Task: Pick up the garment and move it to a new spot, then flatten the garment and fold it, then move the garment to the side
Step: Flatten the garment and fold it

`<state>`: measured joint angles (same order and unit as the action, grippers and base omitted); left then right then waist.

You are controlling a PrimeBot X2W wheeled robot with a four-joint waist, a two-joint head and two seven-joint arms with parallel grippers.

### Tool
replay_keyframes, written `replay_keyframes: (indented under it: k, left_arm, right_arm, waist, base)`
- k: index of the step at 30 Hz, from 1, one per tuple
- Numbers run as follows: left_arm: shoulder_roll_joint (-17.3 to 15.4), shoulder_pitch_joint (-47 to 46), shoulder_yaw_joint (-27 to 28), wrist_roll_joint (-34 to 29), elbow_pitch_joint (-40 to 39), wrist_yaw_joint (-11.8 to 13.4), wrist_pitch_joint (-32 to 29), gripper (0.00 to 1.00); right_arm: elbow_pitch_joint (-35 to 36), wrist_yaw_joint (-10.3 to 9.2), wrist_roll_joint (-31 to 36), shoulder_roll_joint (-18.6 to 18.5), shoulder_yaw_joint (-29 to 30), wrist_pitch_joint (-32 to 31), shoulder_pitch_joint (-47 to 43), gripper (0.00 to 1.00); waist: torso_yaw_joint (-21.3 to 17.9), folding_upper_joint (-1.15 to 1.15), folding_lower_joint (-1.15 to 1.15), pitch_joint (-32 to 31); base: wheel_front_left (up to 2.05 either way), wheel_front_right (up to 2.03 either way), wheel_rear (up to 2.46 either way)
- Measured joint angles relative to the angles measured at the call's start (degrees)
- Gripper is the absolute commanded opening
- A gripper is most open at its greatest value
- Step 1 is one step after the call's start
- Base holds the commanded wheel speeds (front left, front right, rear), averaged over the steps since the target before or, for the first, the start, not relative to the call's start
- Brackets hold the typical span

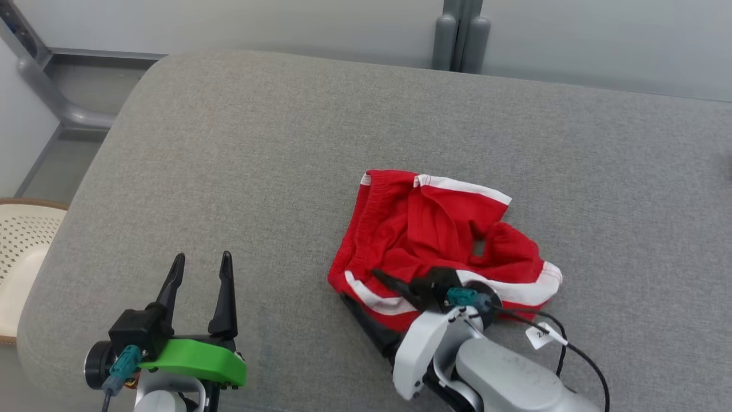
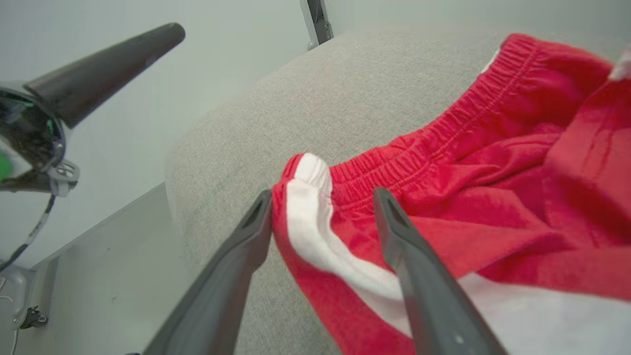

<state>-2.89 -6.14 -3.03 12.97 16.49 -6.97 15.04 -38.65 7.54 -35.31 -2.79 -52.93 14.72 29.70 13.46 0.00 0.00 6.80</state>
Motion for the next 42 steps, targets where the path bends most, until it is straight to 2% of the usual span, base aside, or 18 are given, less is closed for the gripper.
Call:
replay_keyframes:
  k: [3,7,12,18,25,31,32,33,34,35,42]
  left_arm:
    - [0.0,0.2,0.2,-0.1,0.0,0.0,0.0,1.00]
    - [0.0,0.6,0.6,-0.3,-0.1,0.1,0.0,1.00]
    - [0.0,1.0,0.7,-0.7,-0.4,0.1,0.0,1.00]
    - [0.0,1.2,0.8,-1.1,-0.6,0.1,0.0,1.00]
    - [0.0,1.9,0.9,-1.1,-0.8,0.1,0.0,1.00]
    - [0.0,1.9,0.8,-1.2,-1.1,0.0,0.0,1.00]
    - [0.0,1.8,0.7,-1.3,-1.1,0.0,0.0,1.00]
    - [0.0,1.7,0.7,-1.4,-1.1,0.0,0.0,1.00]
    - [0.0,1.7,0.7,-1.4,-1.1,0.0,0.0,1.00]
    - [0.0,1.6,0.7,-1.4,-1.0,0.0,0.0,1.00]
    - [0.0,1.5,1.0,-1.6,-0.8,-0.1,0.0,1.00]
  right_arm:
    - [1.1,0.00,0.2,-0.9,4.2,0.3,1.8,1.00]
    - [4.3,-0.01,2.1,-4.8,12.3,0.3,1.9,1.00]
    - [7.6,-0.01,4.5,-8.7,19.7,0.3,-1.7,1.00]
    - [9.7,-0.01,5.7,-12.4,25.5,0.3,-8.3,1.00]
    - [10.7,-0.01,6.0,-13.4,30.8,0.3,-17.0,1.00]
    - [9.9,-0.01,6.5,-12.4,33.2,0.3,-20.1,1.00]
    - [9.5,-0.01,6.5,-12.1,33.2,-0.1,-20.2,0.97]
    - [9.3,-0.01,6.2,-11.7,33.2,-0.1,-20.3,0.58]
    - [9.1,-0.01,5.9,-11.3,33.1,-0.1,-20.3,0.08]
    - [8.8,-0.01,5.7,-11.0,32.9,-0.3,-20.3,0.00]
    - [6.9,-0.01,4.6,-10.5,33.2,-0.2,-19.7,0.00]
  waist:
    - [-0.8,0.00,0.00,-0.5]
    - [-1.9,0.00,0.00,-1.2]
    - [-3.0,0.00,0.00,-1.8]
    - [-3.5,0.00,0.00,-2.0]
    - [-3.7,0.00,0.00,-1.7]
    - [-3.8,0.00,0.00,-0.8]
    - [-3.8,0.00,0.00,-0.6]
    - [-3.8,0.00,0.00,-0.5]
    - [-3.9,0.00,0.00,-0.3]
    - [-3.9,0.00,0.00,-0.2]
    - [-4.9,0.00,0.00,-0.2]
  base:
    - [0.00,0.00,0.00]
    - [0.00,0.00,0.00]
    - [0.00,0.00,0.00]
    - [0.00,0.00,0.00]
    - [0.00,0.00,0.00]
    - [0.00,0.00,0.00]
    - [0.00,0.00,0.00]
    - [0.00,0.00,0.00]
    - [0.00,0.00,0.00]
    - [0.00,0.00,0.00]
    - [0.00,0.00,0.00]
